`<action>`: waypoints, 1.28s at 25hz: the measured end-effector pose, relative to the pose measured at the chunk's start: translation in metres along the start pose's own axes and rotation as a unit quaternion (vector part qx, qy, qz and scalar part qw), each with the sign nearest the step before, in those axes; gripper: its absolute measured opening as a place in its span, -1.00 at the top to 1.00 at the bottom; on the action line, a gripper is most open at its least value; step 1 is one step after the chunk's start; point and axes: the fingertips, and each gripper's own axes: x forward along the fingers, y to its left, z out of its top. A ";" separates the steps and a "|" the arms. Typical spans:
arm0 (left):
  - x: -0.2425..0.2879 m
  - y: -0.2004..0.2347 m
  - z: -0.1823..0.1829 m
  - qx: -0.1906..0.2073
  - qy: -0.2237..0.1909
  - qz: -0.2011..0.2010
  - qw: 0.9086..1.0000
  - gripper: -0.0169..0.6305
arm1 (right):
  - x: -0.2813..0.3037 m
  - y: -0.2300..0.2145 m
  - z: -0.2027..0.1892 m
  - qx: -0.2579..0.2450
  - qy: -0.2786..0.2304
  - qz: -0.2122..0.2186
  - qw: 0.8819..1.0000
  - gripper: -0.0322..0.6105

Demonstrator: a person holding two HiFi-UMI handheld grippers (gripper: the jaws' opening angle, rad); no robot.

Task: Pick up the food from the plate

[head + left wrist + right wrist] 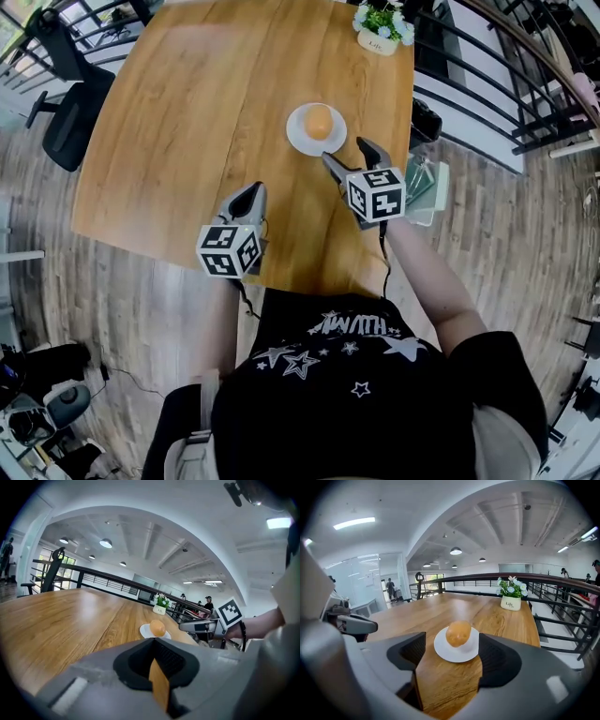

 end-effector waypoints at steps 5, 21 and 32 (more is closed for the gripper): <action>0.013 0.014 -0.003 -0.005 0.009 -0.004 1.000 0.94 | 0.031 -0.002 -0.006 0.016 0.021 -0.005 1.000 -0.17; 0.027 0.037 -0.017 -0.030 0.028 -0.010 0.999 0.94 | 0.087 -0.012 -0.018 0.018 0.042 -0.050 0.998 -0.42; 0.030 0.044 -0.020 -0.036 0.035 -0.006 0.999 0.94 | 0.110 -0.019 -0.018 0.002 0.065 -0.058 0.996 -0.42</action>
